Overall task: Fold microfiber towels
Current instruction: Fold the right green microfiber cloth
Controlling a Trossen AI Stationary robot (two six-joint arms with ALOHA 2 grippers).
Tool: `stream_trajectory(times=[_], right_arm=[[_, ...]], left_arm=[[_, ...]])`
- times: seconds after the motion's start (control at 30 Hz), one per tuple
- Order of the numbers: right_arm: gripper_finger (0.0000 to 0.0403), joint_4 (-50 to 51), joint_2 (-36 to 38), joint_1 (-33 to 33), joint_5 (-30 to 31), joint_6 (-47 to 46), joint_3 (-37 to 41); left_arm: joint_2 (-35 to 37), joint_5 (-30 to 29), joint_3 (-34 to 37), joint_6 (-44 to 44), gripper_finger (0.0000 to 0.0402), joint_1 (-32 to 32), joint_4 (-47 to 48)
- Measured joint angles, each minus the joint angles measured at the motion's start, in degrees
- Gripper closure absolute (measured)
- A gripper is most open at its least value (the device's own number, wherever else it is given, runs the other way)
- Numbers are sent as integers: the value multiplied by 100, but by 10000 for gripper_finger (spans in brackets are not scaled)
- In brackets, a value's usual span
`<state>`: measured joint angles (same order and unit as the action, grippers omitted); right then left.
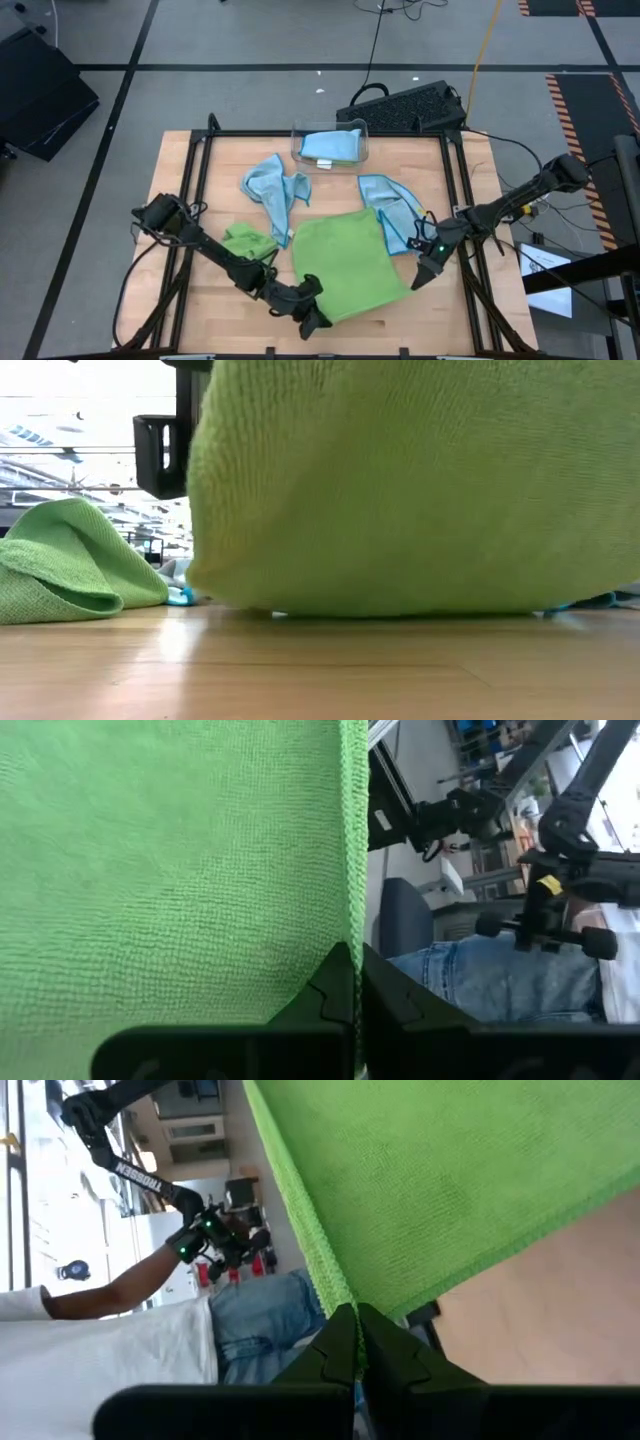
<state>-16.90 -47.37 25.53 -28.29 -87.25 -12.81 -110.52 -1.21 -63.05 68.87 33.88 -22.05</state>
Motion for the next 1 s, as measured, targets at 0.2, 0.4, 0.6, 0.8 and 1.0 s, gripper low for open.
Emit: stream_trajectory(times=[0.2,0.4,0.6,0.8,1.0], right_arm=[[403,48,0,28,337,9,58],[403,45,-2,28,310,-58,60],[392,214,-9,53,260,-165,89],[332,559,-4,55,298,-97,80],[247,664,-4,54,501,261,78]], left_arm=[[0,-229,4,-83,399,-43,408],[0,-269,0,-60,398,-54,660],[-13,-349,35,69,363,5,854],[1,-507,20,200,294,13,1036],[0,-603,19,550,247,-30,1284]])
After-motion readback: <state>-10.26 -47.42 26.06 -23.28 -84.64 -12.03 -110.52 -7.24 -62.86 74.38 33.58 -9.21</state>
